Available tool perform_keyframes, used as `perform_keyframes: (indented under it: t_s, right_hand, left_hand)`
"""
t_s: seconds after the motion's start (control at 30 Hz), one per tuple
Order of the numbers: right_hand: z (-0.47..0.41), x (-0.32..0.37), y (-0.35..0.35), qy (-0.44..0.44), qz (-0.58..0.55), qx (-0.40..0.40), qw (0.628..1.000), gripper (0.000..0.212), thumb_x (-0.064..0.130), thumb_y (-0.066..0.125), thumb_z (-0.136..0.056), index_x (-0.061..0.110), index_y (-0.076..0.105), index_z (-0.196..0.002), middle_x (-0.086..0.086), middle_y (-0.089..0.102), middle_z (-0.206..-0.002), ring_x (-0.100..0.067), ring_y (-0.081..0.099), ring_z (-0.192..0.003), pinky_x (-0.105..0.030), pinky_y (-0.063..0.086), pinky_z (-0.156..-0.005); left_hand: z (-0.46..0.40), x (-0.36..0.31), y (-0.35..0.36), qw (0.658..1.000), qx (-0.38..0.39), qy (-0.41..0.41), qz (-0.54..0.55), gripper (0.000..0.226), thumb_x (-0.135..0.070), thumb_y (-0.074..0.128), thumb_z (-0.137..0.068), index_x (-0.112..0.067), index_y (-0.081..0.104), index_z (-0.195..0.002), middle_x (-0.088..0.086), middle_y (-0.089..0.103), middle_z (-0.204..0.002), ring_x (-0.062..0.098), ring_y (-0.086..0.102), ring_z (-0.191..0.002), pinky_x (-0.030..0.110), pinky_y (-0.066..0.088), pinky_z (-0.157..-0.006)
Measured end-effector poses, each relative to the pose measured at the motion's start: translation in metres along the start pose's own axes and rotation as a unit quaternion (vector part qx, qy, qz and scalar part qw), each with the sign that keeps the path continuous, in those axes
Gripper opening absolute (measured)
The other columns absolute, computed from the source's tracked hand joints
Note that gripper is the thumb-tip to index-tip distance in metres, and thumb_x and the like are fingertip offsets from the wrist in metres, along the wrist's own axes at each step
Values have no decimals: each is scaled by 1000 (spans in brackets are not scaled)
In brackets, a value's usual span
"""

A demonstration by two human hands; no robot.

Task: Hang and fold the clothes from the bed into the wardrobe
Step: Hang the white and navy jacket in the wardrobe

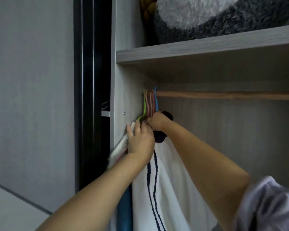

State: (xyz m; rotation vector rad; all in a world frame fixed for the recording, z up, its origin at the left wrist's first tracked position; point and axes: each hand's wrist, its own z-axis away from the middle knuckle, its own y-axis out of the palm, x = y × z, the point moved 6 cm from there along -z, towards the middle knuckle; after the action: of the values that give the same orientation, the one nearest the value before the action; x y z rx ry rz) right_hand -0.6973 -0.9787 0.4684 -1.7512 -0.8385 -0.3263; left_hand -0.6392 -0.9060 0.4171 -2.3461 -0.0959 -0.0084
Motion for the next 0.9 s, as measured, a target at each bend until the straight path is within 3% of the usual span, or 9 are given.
perform_keyframes:
  t_s: [0.07,0.2,0.33,0.47,0.7,0.9]
  right_hand:
    - [5,0,0,5,-15,-15,1000,44,18,44,-99,-4,41,-137,-22,47,-138,-35,46,-126,-31,37,-88]
    - [27,-18,-4,-2,21,1,1000,60,35,28,-104,4,9,-152,-27,25,-152,-41,31,-137,-45,25,-112]
    - [68,-79,-37,16,102,-121,987,55,43,27,-101,17,21,-149,-18,36,-148,-35,29,-138,-59,19,-111]
    - [140,-143,-68,56,236,-175,954,55,35,34,-101,14,19,-150,-10,26,-154,-27,15,-145,-60,7,-112]
    - [297,-230,-91,167,352,-138,911,58,33,33,-101,20,11,-153,-7,14,-159,-24,3,-149,-62,2,-114]
    - [476,-296,-119,274,390,-126,870,58,34,32,-101,21,11,-153,-8,14,-159,-23,1,-149,-61,2,-114]
  left_hand:
    - [2,4,-5,998,-58,11,13,50,-4,37,-89,6,41,-138,20,47,-140,34,32,-139,62,24,-109]
    - [13,4,-3,998,62,30,-1,64,-12,37,-97,-7,4,-152,14,15,-157,26,8,-147,57,6,-116]
    - [34,-7,-24,993,-5,118,-11,65,-27,37,-100,-18,1,-153,12,6,-160,26,3,-148,55,4,-115]
    - [63,-64,-40,967,-62,237,68,60,-24,43,-97,-17,19,-152,11,19,-158,25,12,-147,55,5,-116]
    - [146,-182,-2,938,78,295,162,55,-30,39,-98,-20,23,-150,8,26,-153,21,19,-144,52,9,-115]
    - [275,-302,-12,867,141,403,257,51,-29,41,-98,-19,31,-147,5,34,-149,21,27,-140,49,11,-116]
